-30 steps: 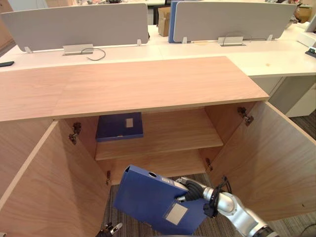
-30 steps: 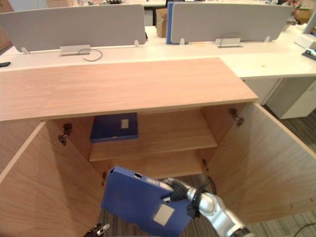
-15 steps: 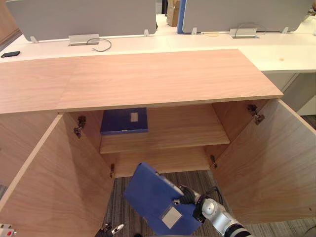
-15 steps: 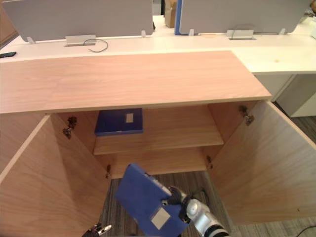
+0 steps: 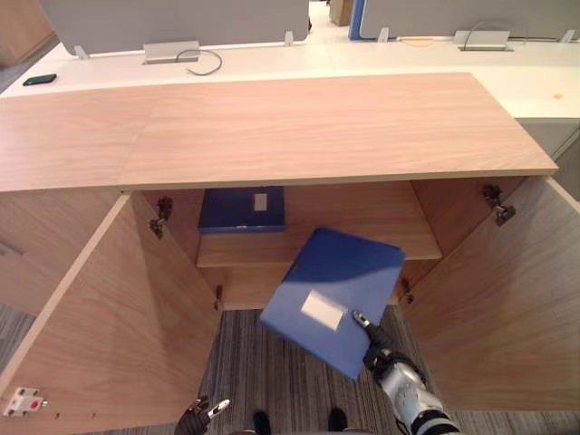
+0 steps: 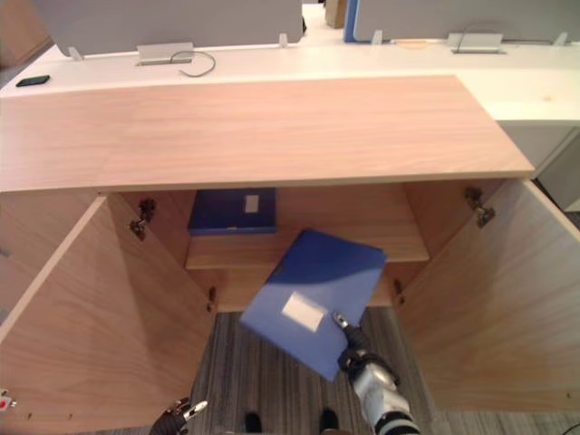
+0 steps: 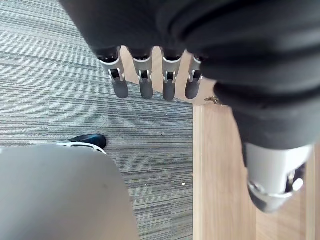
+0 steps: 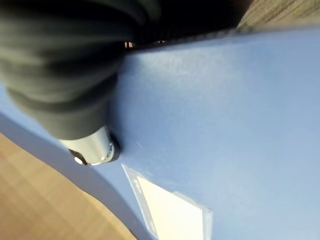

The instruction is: Walk over to the cabinet, pick up the folder, carry it to the office cabinet, place the folder inside the office cabinet, then close the office cabinet door

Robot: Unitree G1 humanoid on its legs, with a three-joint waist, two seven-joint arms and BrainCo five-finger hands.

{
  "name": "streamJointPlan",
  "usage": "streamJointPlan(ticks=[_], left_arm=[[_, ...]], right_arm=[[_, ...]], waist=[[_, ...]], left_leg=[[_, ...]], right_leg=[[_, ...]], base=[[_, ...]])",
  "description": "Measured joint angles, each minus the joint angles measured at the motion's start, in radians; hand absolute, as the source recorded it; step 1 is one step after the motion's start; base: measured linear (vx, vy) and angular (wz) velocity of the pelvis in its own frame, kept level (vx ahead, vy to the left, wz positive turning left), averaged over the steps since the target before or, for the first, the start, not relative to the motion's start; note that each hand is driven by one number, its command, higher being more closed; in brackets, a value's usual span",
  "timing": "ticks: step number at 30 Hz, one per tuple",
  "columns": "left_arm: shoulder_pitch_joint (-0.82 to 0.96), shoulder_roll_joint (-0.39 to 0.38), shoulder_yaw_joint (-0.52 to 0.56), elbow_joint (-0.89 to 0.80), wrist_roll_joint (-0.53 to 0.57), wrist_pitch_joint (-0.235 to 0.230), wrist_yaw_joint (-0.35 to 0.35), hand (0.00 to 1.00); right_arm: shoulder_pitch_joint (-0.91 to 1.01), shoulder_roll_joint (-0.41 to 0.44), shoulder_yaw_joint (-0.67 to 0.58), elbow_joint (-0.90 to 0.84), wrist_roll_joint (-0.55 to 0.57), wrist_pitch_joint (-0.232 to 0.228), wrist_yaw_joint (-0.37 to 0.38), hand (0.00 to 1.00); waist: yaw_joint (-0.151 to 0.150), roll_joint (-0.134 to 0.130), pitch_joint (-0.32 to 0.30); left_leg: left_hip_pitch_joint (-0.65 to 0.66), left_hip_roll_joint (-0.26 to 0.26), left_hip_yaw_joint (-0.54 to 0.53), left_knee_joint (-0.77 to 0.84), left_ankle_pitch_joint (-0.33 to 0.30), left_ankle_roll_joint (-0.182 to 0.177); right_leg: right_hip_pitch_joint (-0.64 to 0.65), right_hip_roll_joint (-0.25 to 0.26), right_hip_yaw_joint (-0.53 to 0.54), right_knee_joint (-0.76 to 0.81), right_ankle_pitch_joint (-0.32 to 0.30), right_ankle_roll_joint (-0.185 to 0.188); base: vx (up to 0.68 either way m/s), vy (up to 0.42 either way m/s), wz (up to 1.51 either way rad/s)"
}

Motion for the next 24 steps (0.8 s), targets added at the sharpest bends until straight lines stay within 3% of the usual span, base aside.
streamJointPlan(ticks=[5,7,8,11,16,24], left_arm=[[-0.001,-0.007,-0.006,-0.038,-0.009,0.006,0.012,0.00],[-0.023,-0.020,-0.004,-0.067,-0.031,0.007,0.031,0.00],[-0.027,-0.034,-0.003,-0.086,-0.048,0.007,0.044,0.00],[-0.027,-0.051,0.002,-0.131,-0.092,0.007,0.069,0.00],[-0.036,-0.059,0.005,-0.154,-0.138,0.006,0.084,0.00],[-0.044,-0.079,0.026,-0.153,-0.180,0.007,0.106,0.00]], right_arm=[[-0.102,0.002,-0.107,-0.015,0.181,-0.043,-0.039,1.00],[-0.177,0.000,-0.153,-0.061,0.244,-0.078,-0.072,1.00],[-0.216,-0.002,-0.176,-0.091,0.273,-0.095,-0.091,1.00],[-0.295,0.002,-0.176,-0.152,0.309,-0.132,-0.124,1.00],[-0.482,0.002,-0.209,-0.154,0.331,-0.142,-0.178,1.00],[-0.761,-0.008,-0.399,-0.074,0.454,-0.178,-0.286,1.00]], waist=[[0.004,0.021,0.063],[0.008,0.045,0.134],[0.017,0.064,0.168],[0.029,0.079,0.199],[0.036,0.100,0.243],[0.053,0.121,0.302]], left_leg=[[-0.050,-0.002,-0.024,0.031,0.002,0.003],[-0.126,0.010,-0.037,0.144,-0.033,0.010],[-0.161,0.020,-0.036,0.219,-0.065,0.012],[-0.272,0.026,-0.035,0.411,-0.148,0.018],[-0.468,0.038,-0.025,0.656,-0.238,0.027],[-0.691,0.031,0.018,0.873,-0.305,0.053]], right_leg=[[-0.029,-0.009,-0.027,0.019,0.000,0.000],[-0.073,-0.022,-0.048,0.089,-0.004,-0.004],[-0.105,-0.028,-0.048,0.154,-0.026,-0.009],[-0.212,-0.056,-0.045,0.349,-0.125,-0.005],[-0.423,-0.093,-0.013,0.616,-0.231,-0.003],[-0.695,-0.140,0.066,0.881,-0.305,0.002]], base=[[-0.03,-0.008,0.16],[-0.10,0.021,0.18],[-0.17,0.048,0.08],[-0.16,0.025,0.06],[-0.18,0.002,0.01],[-0.11,0.026,-0.04]])
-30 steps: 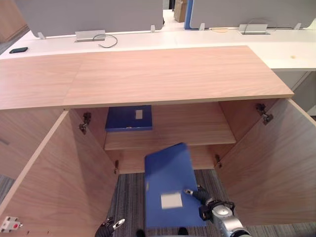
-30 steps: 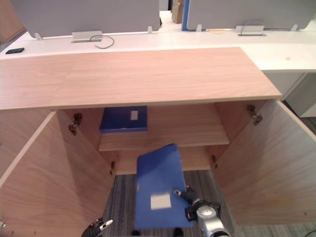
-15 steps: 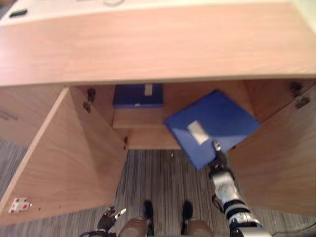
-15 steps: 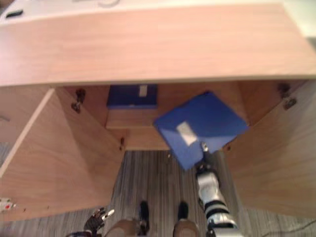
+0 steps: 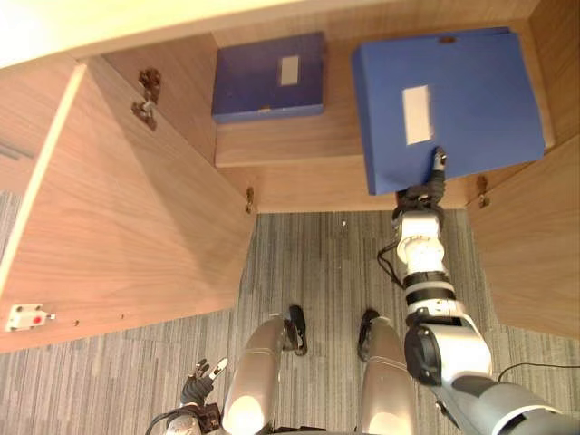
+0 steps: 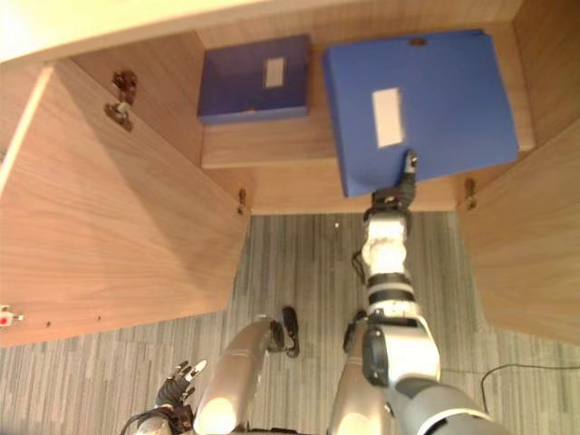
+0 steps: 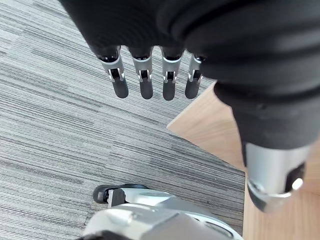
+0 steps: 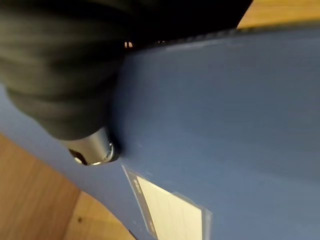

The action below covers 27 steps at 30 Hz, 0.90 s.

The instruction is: Walk over to the cabinet, pick up the folder, carry it to the office cabinet, place the folder inside the office cabinet, then close the office cabinet door

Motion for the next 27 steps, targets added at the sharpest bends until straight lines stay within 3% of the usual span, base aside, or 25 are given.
streamJointPlan(ticks=[3,5,16,21,27], left_arm=[[-0.009,0.000,0.000,0.001,-0.010,0.000,0.003,0.00],[-0.030,0.001,0.000,0.001,-0.018,0.004,0.011,0.00],[-0.062,0.003,-0.006,0.001,-0.018,0.007,0.050,0.00],[-0.062,0.002,-0.013,0.001,-0.017,0.008,0.072,0.00],[-0.062,0.000,-0.016,0.001,-0.022,0.011,0.085,0.00]], right_arm=[[-0.071,-0.051,-0.030,0.006,0.055,-0.036,-0.031,1.00],[-0.141,-0.109,-0.065,0.006,0.093,-0.067,-0.058,1.00],[-0.285,-0.252,-0.130,0.044,0.170,-0.112,-0.163,1.00],[-0.370,-0.333,-0.108,0.111,0.164,-0.088,-0.216,1.00],[-0.458,-0.386,0.033,0.192,0.130,-0.031,-0.229,1.00]], waist=[[0.007,0.005,0.006],[0.028,0.005,0.008],[0.053,0.005,0.015],[0.052,0.005,0.015],[0.050,0.005,0.015]], left_leg=[[-0.082,-0.006,-0.009,0.061,-0.012,0.004],[-0.167,-0.011,-0.011,0.123,-0.024,0.003],[-0.420,0.004,-0.047,0.322,-0.057,0.000],[-0.452,0.007,-0.064,0.330,-0.052,-0.003],[-0.472,0.011,-0.073,0.317,-0.046,-0.008]], right_leg=[[-0.080,-0.017,0.004,0.067,-0.023,0.000],[-0.171,-0.030,0.019,0.142,-0.047,-0.001],[-0.402,-0.037,0.020,0.331,-0.093,-0.009],[-0.421,-0.037,0.002,0.333,-0.095,-0.007],[-0.435,-0.034,-0.013,0.318,-0.090,-0.014]], base=[[-0.03,0.007,0.18],[-0.04,-0.016,0.21],[-0.05,-0.027,0.10],[0.00,-0.016,0.04],[0.05,-0.019,0.02]])
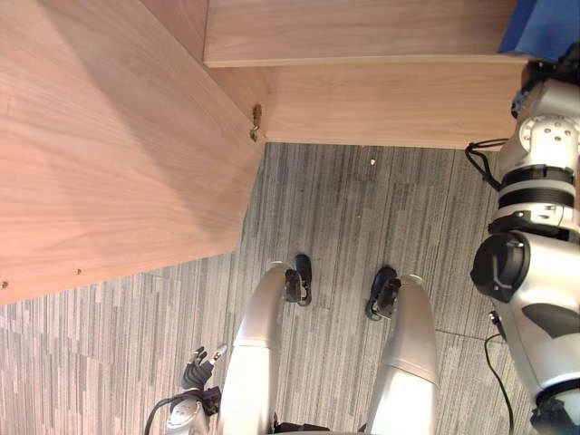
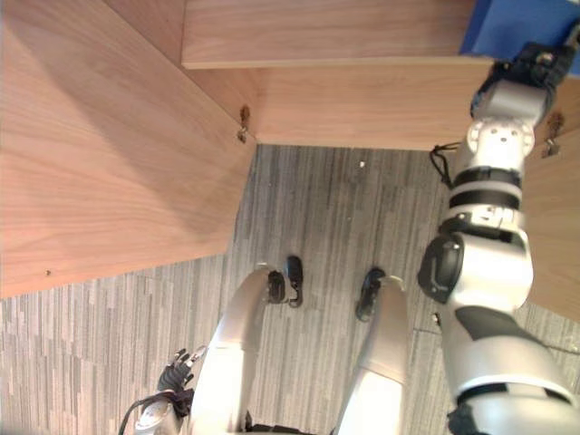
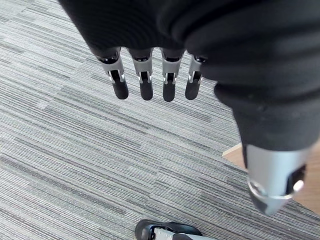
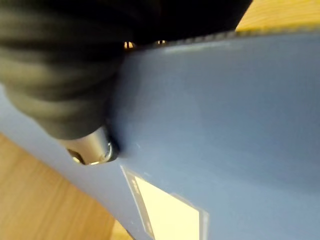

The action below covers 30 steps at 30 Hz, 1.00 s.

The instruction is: Walk over to the cabinet, pick up the folder, carry it to the office cabinet, place the folder inside the office cabinet, then close the office cabinet door

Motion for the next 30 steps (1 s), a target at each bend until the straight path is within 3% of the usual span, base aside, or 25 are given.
streamJointPlan(ticks=[8,14,18,22,27,28,30], left_arm=[[0.000,-0.006,0.006,-0.012,-0.004,0.001,0.006,0.00],[0.000,-0.010,0.016,-0.023,-0.004,0.002,0.007,0.00],[0.000,-0.012,0.020,-0.025,-0.003,0.006,0.008,0.00],[0.000,-0.019,0.032,-0.029,-0.004,0.009,0.016,0.00],[0.000,-0.023,0.037,-0.030,-0.004,0.009,0.026,0.00],[0.000,-0.025,0.037,-0.031,-0.004,0.009,0.027,0.00],[0.000,-0.026,0.040,-0.030,-0.004,0.009,0.030,0.00]], right_arm=[[-0.080,-0.047,0.191,0.075,-0.064,0.083,-0.001,1.00],[-0.134,-0.054,0.246,0.098,-0.077,0.094,0.007,1.00],[-0.134,-0.053,0.243,0.098,-0.034,0.081,0.006,1.00],[-0.134,-0.053,0.227,0.097,0.010,0.029,0.005,1.00],[-0.134,-0.052,0.196,0.095,0.043,-0.003,0.002,1.00],[-0.134,-0.052,0.196,0.095,0.043,-0.013,0.001,0.00],[-0.135,-0.052,0.197,0.094,0.044,-0.014,0.000,0.00]], waist=[[-0.003,-0.003,0.002],[-0.002,-0.013,0.009],[-0.002,-0.014,0.009],[-0.003,-0.014,0.009],[-0.002,-0.014,0.009],[-0.002,-0.014,0.009],[-0.001,-0.015,0.009]], left_leg=[[-0.008,-0.009,-0.038,-0.023,0.019,-0.014],[-0.005,-0.014,-0.045,-0.040,0.035,-0.019],[-0.004,-0.014,-0.047,-0.041,0.036,-0.020],[0.000,-0.014,-0.055,-0.048,0.039,-0.022],[0.006,-0.021,-0.067,-0.066,0.050,-0.029],[0.010,-0.024,-0.068,-0.074,0.054,-0.030],[0.016,-0.024,-0.068,-0.080,0.056,-0.031]], right_leg=[[0.017,-0.008,-0.043,-0.018,-0.001,-0.001],[0.023,-0.012,-0.051,-0.025,0.001,-0.004],[0.025,-0.012,-0.054,-0.026,0.001,-0.004],[0.036,-0.011,-0.065,-0.036,0.002,-0.005],[0.047,-0.013,-0.077,-0.048,0.003,-0.008],[0.050,-0.016,-0.078,-0.051,0.003,-0.008],[0.055,-0.016,-0.080,-0.055,0.003,-0.008]], base=[[0.04,-0.013,0.10],[0.00,-0.013,0.06],[0.00,0.000,0.00],[0.01,-0.003,0.02],[0.02,-0.013,0.07],[0.01,-0.010,0.07],[0.01,-0.007,0.02]])
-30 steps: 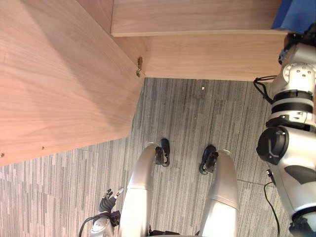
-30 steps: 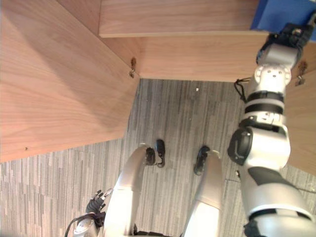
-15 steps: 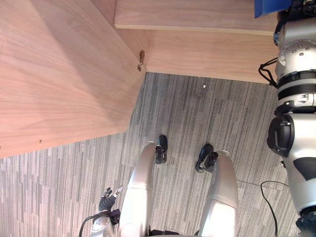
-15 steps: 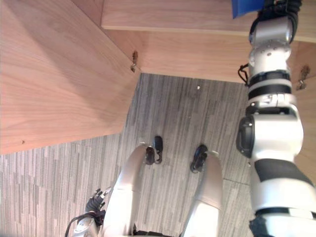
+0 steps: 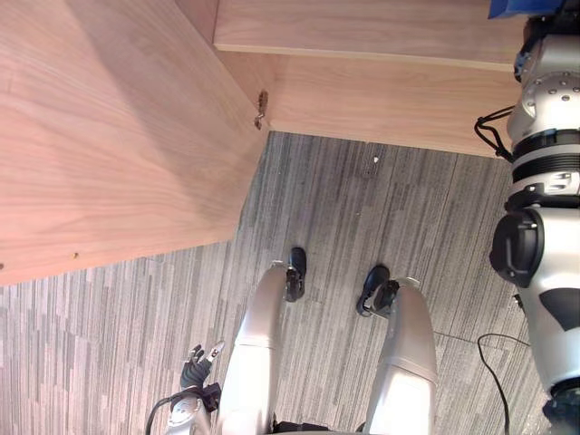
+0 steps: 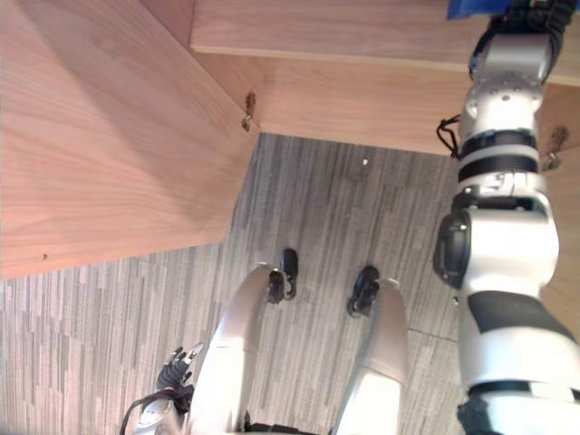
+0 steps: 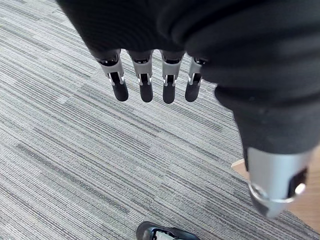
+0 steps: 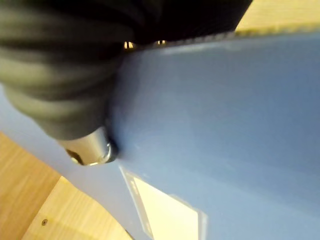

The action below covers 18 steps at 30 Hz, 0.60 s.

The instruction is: Walk over to the cabinet, pick up the folder, carry it to the office cabinet, place the folder inside the office cabinet, then close the office cabinet door

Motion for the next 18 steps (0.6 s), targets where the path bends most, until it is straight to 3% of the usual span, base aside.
streamJointPlan(ticks=[9,18], left_arm=[[0.000,-0.001,0.000,0.000,-0.003,-0.003,0.000,0.00],[0.000,-0.004,0.019,-0.002,-0.034,-0.005,-0.003,0.00]], right_arm=[[-0.035,-0.003,0.032,-0.031,-0.020,-0.007,0.020,0.00],[-0.035,-0.020,0.120,-0.027,-0.131,0.053,0.063,0.00]], waist=[[0.001,-0.001,0.000],[0.006,-0.007,0.004]], left_leg=[[-0.002,0.000,-0.010,-0.009,0.006,-0.002],[-0.001,-0.003,-0.019,-0.039,0.024,-0.013]], right_leg=[[0.005,0.000,-0.014,-0.011,0.003,-0.006],[0.005,-0.001,-0.027,-0.025,0.005,-0.009]], base=[[0.00,0.000,0.00],[0.01,-0.007,0.03]])
